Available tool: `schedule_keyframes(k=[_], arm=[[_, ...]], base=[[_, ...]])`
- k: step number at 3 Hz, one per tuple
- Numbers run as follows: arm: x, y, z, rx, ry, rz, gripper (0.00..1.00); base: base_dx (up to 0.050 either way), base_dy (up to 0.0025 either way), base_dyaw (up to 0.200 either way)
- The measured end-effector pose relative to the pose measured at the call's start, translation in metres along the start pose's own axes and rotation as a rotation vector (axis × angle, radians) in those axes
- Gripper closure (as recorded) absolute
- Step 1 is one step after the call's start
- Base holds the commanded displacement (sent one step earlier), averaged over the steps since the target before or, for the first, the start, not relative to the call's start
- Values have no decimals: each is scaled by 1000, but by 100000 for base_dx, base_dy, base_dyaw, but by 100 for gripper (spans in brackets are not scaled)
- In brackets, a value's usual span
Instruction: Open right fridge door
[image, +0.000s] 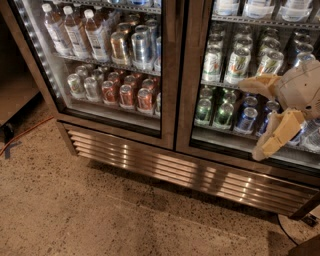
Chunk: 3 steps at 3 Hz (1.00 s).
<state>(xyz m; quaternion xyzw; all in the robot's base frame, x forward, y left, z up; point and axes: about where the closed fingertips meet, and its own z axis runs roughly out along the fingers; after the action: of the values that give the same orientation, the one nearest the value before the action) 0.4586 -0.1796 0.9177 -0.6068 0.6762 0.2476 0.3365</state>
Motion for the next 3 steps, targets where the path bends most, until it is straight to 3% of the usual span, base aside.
schedule_keyframes(k=[3], arm=[[-34, 25, 49, -94, 90, -110, 0]], base=[[0, 0, 0]])
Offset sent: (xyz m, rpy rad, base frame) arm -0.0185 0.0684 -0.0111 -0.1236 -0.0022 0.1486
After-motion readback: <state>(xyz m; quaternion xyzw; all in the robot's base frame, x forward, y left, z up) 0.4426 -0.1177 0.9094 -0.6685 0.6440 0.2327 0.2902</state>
